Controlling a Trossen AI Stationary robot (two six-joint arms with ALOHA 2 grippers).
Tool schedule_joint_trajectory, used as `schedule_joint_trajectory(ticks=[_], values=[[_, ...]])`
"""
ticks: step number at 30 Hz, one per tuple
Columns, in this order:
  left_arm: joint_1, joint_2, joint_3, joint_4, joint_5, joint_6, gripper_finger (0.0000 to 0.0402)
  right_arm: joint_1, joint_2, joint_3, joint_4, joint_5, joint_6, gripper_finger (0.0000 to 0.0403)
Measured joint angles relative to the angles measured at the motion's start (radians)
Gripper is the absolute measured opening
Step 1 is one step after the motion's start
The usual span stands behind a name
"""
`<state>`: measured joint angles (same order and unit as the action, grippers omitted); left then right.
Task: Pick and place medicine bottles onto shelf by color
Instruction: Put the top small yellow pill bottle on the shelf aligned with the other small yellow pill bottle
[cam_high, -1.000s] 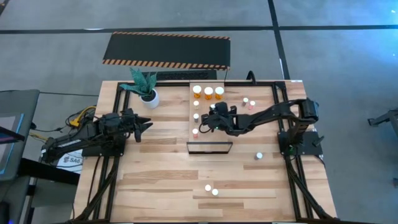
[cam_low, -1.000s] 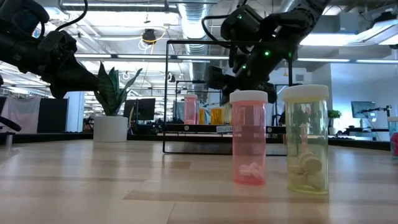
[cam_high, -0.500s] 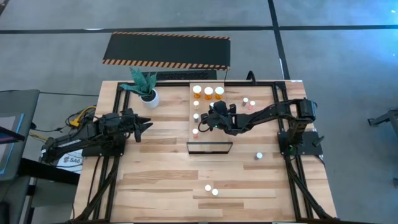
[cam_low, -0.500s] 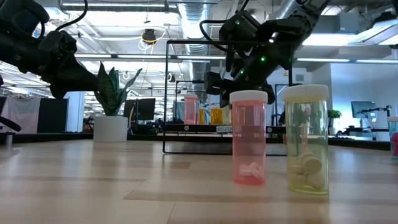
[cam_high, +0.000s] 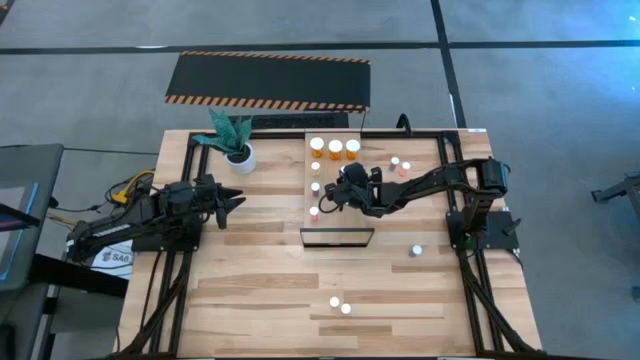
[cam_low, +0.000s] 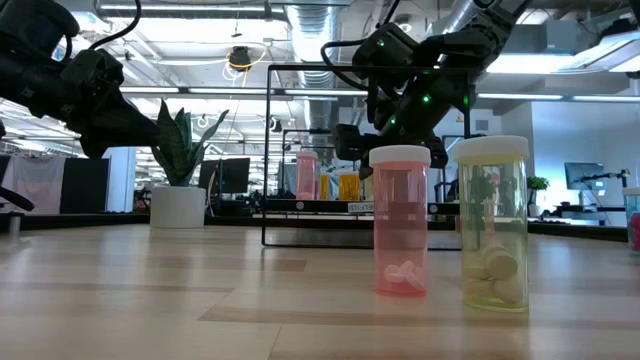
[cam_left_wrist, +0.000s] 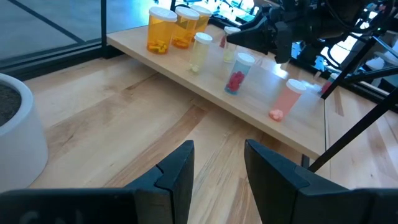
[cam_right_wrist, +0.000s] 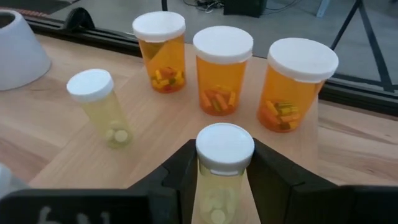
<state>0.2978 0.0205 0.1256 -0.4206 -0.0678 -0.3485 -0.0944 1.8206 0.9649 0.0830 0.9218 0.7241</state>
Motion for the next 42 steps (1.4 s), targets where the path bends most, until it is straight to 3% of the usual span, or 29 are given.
schedule_joint_trajectory(ticks=[28, 42], values=[[0.000, 0.000, 0.000, 0.000, 0.000, 0.000, 0.0128, -0.033, 0.000, 0.000, 0.008, -0.022, -0.025, 0.0137], [0.000, 0.000, 0.000, 0.000, 0.000, 0.000, 0.0128, -0.033, 0.000, 0.000, 0.008, -0.030, -0.025, 0.0190]])
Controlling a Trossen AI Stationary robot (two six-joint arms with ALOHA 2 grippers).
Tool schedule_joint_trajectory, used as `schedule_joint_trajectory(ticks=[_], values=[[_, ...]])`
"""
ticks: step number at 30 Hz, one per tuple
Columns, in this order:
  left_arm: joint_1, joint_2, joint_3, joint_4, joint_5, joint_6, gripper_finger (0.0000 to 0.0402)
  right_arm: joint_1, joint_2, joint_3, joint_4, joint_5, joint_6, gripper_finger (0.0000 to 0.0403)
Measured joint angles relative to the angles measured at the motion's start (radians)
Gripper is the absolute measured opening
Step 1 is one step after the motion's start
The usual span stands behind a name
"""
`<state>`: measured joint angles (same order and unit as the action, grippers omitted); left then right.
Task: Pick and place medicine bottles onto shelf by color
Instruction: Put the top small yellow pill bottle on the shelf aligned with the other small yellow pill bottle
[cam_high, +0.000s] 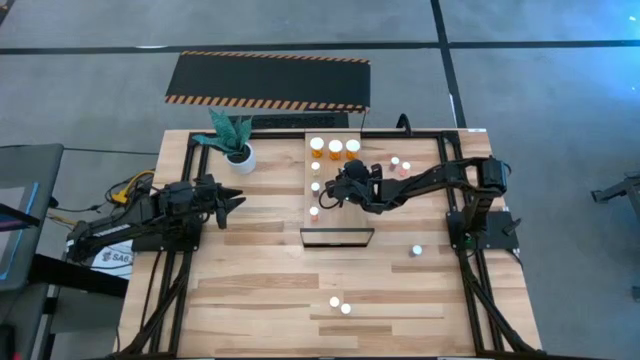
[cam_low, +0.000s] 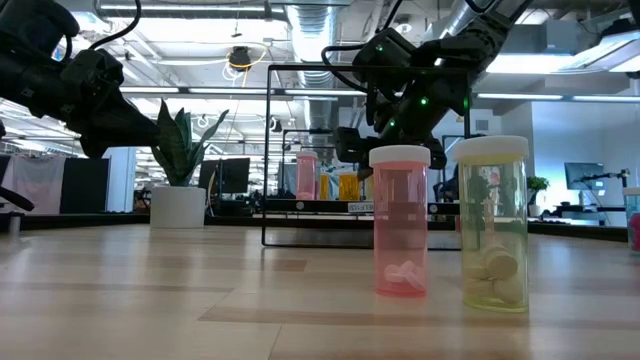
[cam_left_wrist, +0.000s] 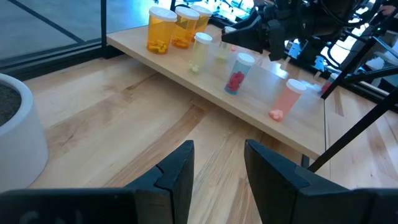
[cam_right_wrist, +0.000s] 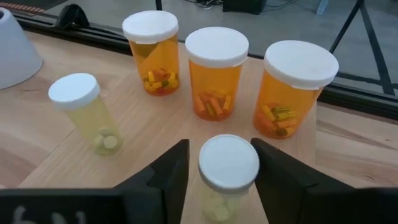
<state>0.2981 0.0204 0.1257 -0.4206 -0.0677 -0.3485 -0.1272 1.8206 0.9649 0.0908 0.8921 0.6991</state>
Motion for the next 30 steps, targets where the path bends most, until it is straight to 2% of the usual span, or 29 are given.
schedule_joint_trajectory(ticks=[11, 20, 30], values=[[0.000, 0.000, 0.000, 0.000, 0.000, 0.000, 0.0128, 0.003, 0.000, 0.000, 0.000, -0.001, 0.006, 0.0242], [0.000, 0.000, 0.000, 0.000, 0.000, 0.000, 0.0128, -0.002, -0.042, -0.001, -0.034, -0.053, 0.052, 0.0246], [0.000, 0.000, 0.000, 0.000, 0.000, 0.000, 0.0128, -0.055, -0.173, 0.000, -0.209, -0.271, 0.120, 0.0246]])
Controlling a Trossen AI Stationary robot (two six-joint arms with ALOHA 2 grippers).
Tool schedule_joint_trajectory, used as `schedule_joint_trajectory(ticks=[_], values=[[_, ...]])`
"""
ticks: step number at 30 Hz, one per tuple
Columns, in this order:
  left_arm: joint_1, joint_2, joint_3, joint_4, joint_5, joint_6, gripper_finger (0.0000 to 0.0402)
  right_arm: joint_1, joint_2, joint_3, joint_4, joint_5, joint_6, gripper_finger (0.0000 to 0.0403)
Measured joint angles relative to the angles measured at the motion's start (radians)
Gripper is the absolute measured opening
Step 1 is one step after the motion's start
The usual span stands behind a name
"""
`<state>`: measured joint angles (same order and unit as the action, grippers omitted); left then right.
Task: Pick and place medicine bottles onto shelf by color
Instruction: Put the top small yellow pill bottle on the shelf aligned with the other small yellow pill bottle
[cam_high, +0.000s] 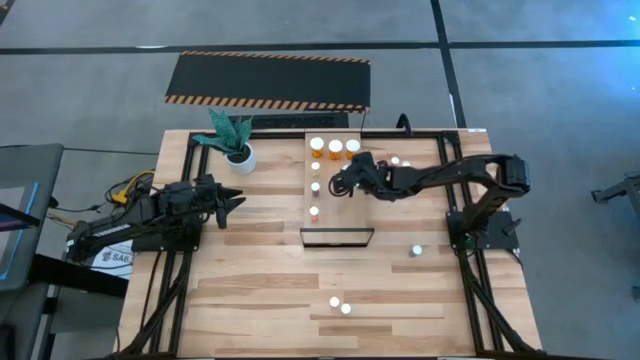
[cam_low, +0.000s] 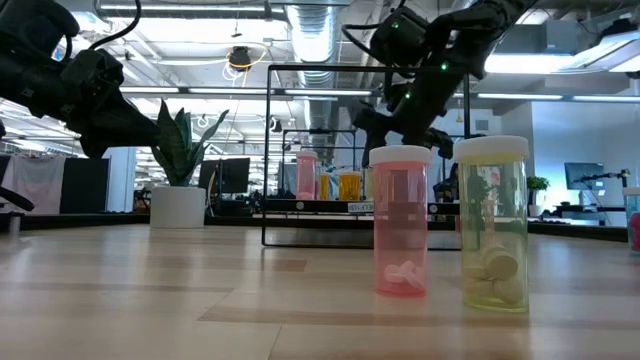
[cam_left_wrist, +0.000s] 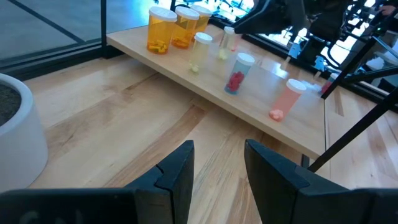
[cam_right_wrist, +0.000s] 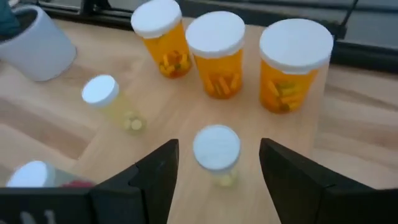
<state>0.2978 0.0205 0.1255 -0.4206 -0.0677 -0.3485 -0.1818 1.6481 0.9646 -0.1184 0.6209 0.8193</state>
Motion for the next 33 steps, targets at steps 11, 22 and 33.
schedule_joint_trajectory(ticks=[11, 22, 33], values=[[0.000, 0.000, 0.000, 0.000, 0.000, 0.000, 0.0128, -0.045, -0.062, 0.000, -0.089, -0.226, 0.084, 0.0246], [0.000, 0.000, 0.000, 0.000, 0.000, 0.000, 0.0128, -0.050, -0.019, 0.212, -0.482, -0.262, 0.229, 0.0247], [0.000, -0.001, 0.000, 0.000, 0.001, 0.000, 0.0128, -0.050, 0.070, 0.440, -0.793, -0.355, 0.413, 0.0247]])
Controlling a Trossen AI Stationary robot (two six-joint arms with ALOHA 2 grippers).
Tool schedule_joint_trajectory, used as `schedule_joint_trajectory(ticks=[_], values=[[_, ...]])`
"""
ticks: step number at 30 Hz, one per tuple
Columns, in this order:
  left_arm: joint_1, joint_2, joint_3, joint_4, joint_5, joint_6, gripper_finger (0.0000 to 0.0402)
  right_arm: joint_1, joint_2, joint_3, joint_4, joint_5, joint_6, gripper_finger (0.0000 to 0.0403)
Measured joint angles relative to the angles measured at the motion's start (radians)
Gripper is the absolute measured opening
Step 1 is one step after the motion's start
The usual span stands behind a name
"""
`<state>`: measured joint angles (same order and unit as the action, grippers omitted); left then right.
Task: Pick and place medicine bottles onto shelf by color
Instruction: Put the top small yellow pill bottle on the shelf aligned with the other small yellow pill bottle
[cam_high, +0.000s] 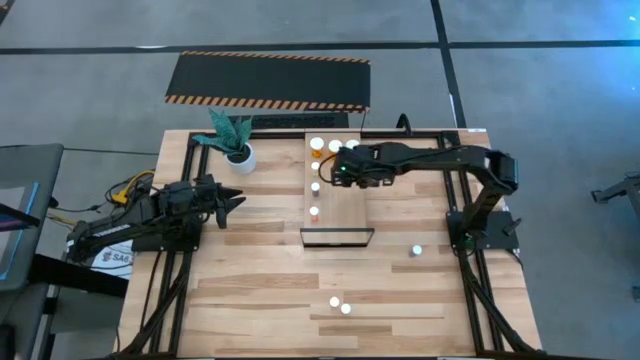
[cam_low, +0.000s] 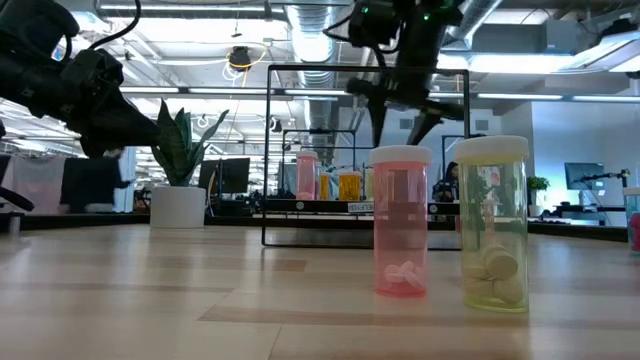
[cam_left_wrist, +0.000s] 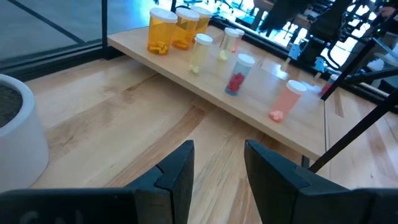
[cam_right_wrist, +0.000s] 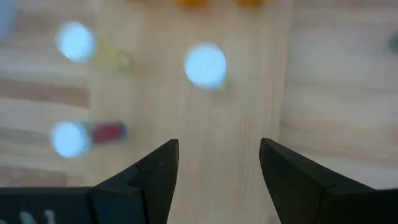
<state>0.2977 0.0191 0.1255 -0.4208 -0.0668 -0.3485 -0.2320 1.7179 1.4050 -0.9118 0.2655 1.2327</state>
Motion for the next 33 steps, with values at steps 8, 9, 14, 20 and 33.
schedule_joint_trajectory(ticks=[8, 9, 14, 20, 33], values=[[0.000, 0.015, 0.000, 0.001, -0.003, 0.000, 0.0128, -0.037, 0.118, 0.080, -0.051, -0.109, -0.024, 0.0247], [0.000, 0.017, 0.000, 0.002, -0.002, 0.000, 0.0128, -0.041, 0.133, 0.095, -0.066, -0.111, -0.035, 0.0247], [0.000, 0.019, 0.000, 0.001, -0.001, 0.000, 0.0128, -0.058, 0.170, 0.159, -0.101, -0.113, -0.082, 0.0247], [0.000, 0.020, 0.000, 0.001, -0.001, 0.000, 0.0128, -0.088, 0.169, 0.166, -0.072, -0.126, -0.124, 0.0247], [0.000, 0.020, 0.000, 0.001, -0.001, 0.000, 0.0128, -0.118, 0.169, 0.165, -0.030, -0.134, -0.174, 0.0246]])
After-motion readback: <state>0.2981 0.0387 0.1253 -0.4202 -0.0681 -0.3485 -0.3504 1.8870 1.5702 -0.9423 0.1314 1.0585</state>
